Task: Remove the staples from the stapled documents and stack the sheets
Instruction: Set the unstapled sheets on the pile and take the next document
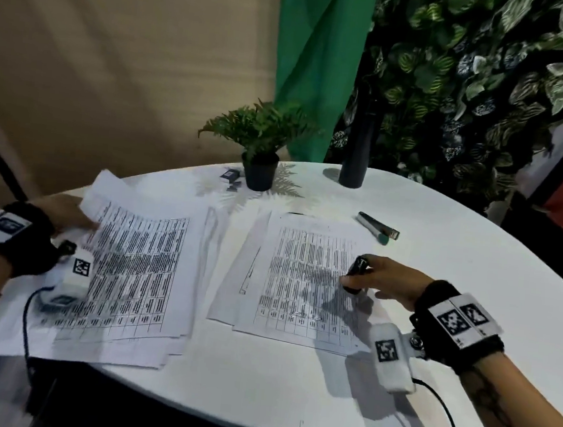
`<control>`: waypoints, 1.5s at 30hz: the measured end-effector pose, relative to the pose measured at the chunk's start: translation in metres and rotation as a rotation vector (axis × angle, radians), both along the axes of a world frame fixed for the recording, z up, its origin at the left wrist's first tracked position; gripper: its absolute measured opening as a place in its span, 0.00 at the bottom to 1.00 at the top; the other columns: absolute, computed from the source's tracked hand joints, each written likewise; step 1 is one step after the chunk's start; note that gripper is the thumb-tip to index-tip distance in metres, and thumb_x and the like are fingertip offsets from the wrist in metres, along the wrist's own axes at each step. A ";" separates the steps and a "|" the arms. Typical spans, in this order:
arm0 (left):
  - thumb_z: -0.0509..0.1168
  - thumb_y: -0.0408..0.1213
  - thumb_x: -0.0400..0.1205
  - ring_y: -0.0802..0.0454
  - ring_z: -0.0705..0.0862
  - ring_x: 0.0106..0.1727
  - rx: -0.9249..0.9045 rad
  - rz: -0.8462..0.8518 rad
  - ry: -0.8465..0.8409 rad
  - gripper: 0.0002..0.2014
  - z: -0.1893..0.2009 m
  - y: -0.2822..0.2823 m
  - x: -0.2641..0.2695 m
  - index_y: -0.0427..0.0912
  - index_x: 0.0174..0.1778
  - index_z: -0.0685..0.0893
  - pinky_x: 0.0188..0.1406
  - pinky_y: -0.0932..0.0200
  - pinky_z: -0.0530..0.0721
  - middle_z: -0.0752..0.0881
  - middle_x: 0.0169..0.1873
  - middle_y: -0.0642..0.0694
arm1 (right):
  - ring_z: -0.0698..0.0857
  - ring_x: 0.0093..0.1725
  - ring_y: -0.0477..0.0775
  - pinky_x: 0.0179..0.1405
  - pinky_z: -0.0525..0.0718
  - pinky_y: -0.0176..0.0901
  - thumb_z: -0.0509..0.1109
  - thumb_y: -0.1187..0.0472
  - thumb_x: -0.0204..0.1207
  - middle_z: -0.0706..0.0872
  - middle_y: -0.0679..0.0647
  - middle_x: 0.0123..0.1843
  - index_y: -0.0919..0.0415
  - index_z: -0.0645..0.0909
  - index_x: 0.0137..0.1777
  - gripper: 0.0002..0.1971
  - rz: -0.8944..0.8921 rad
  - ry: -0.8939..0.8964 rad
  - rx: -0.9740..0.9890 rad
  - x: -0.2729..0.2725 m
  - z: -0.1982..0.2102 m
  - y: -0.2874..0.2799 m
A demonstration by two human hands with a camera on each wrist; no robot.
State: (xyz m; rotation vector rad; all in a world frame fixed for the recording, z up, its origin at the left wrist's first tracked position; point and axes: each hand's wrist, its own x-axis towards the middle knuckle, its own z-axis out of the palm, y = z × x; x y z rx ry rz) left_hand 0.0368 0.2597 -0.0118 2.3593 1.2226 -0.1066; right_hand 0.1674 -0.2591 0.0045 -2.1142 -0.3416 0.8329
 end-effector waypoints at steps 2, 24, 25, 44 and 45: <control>0.77 0.27 0.69 0.29 0.76 0.66 -0.026 0.050 0.067 0.28 0.003 -0.025 -0.008 0.22 0.63 0.77 0.60 0.44 0.75 0.80 0.63 0.27 | 0.74 0.49 0.53 0.51 0.67 0.45 0.76 0.56 0.70 0.82 0.59 0.47 0.60 0.74 0.44 0.13 0.000 -0.010 -0.020 0.001 -0.003 0.000; 0.73 0.42 0.76 0.46 0.79 0.57 -0.226 -0.377 0.097 0.27 0.011 -0.262 0.131 0.29 0.66 0.80 0.53 0.58 0.75 0.81 0.66 0.36 | 0.77 0.37 0.48 0.35 0.72 0.38 0.76 0.49 0.71 0.78 0.48 0.38 0.53 0.71 0.37 0.15 0.122 -0.222 -0.197 0.010 -0.013 0.004; 0.73 0.42 0.76 0.44 0.79 0.62 -0.238 -0.362 0.089 0.28 0.011 -0.263 0.130 0.29 0.68 0.78 0.59 0.57 0.75 0.80 0.67 0.37 | 0.77 0.37 0.48 0.35 0.72 0.38 0.76 0.49 0.71 0.78 0.48 0.38 0.53 0.71 0.37 0.16 0.122 -0.224 -0.198 0.010 -0.013 0.004; 0.74 0.23 0.72 0.44 0.87 0.51 -0.720 -0.220 -0.480 0.19 0.000 -0.231 0.103 0.31 0.60 0.83 0.54 0.53 0.83 0.86 0.57 0.39 | 0.84 0.48 0.53 0.39 0.80 0.41 0.76 0.61 0.71 0.87 0.58 0.49 0.63 0.77 0.53 0.14 -0.246 -0.112 0.235 0.029 -0.007 -0.019; 0.74 0.23 0.72 0.46 0.89 0.46 -0.743 -0.245 -0.553 0.17 0.004 -0.230 0.100 0.32 0.57 0.85 0.51 0.54 0.86 0.87 0.56 0.39 | 0.85 0.47 0.52 0.39 0.81 0.41 0.76 0.63 0.72 0.87 0.57 0.48 0.64 0.77 0.54 0.14 -0.293 -0.108 0.305 0.032 -0.004 -0.021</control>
